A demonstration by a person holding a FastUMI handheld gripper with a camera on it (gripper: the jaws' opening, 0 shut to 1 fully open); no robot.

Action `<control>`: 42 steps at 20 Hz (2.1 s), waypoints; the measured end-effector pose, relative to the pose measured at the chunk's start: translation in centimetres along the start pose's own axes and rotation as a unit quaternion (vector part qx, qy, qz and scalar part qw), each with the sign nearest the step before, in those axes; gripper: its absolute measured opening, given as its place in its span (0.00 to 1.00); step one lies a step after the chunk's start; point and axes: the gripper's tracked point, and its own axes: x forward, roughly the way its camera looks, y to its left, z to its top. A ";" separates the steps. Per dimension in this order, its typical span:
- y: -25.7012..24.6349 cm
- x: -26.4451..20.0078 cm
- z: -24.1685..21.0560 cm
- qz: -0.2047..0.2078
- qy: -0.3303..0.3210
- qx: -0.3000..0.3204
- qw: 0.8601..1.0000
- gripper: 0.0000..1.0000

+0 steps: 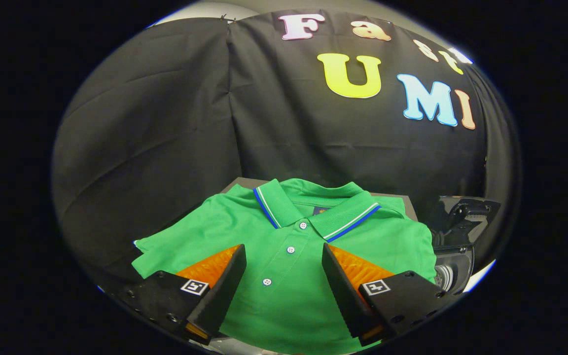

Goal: Put the clothes into the washing machine and then close the washing machine lid.

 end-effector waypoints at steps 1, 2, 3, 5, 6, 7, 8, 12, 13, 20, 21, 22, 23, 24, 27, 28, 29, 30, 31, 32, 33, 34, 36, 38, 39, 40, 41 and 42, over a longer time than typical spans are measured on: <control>0.2 0.3 -0.2 -0.002 0.007 -0.006 1.000 0.97; 0.2 0.6 -0.4 -0.007 0.015 -0.010 1.000 0.97; 0.2 1.0 -0.7 -0.010 0.024 -0.013 1.000 0.97; 0.3 1.9 -1.4 -0.007 0.044 -0.008 0.999 0.97; 0.4 2.3 -1.9 -0.004 0.059 -0.006 0.998 0.97; 0.1 2.7 -1.3 -0.003 0.050 -0.014 0.999 0.98; 0.3 2.6 -1.6 -0.004 0.062 -0.025 0.998 0.98; 0.1 2.4 -1.8 -0.001 0.064 -0.024 0.998 0.92; 0.0 2.6 -1.7 0.001 0.070 -0.017 0.997 0.85; 0.3 2.9 -1.3 0.011 0.053 -0.004 0.999 0.26; 0.4 2.6 -1.3 0.020 0.059 -0.004 0.998 0.16; 0.1 2.5 -1.0 0.021 0.053 0.002 0.998 0.06; 0.2 2.6 -0.9 0.029 0.056 0.009 0.998 0.02; 0.4 2.0 0.2 0.035 0.035 0.020 0.999 0.01; 0.1 -0.2 4.3 0.041 -0.018 0.021 0.999 0.01; -0.2 -0.8 5.3 0.040 -0.033 0.017 0.999 0.01; -0.5 -1.0 5.9 0.042 -0.037 0.014 0.998 0.01; -0.7 -1.5 6.2 0.042 -0.039 0.014 0.998 0.01; -0.8 -1.7 6.1 0.043 -0.036 0.016 0.998 0.01; -1.0 -1.6 5.9 0.042 -0.032 0.018 0.998 0.01; -1.0 -1.3 5.4 0.043 -0.025 0.019 0.999 0.02; -1.0 -0.9 5.0 0.041 -0.018 0.019 0.999 0.02; -0.6 0.2 3.6 0.045 0.002 0.020 0.999 0.26; -0.8 1.1 3.0 0.031 0.015 0.015 0.999 0.74; -0.7 0.9 2.4 0.027 0.019 0.013 0.999 0.97; -0.5 1.5 1.9 0.025 0.027 0.011 0.999 0.97; -0.3 1.8 1.3 0.023 0.038 0.008 0.999 0.98; 0.0 2.1 0.7 0.024 0.050 0.004 0.998 0.98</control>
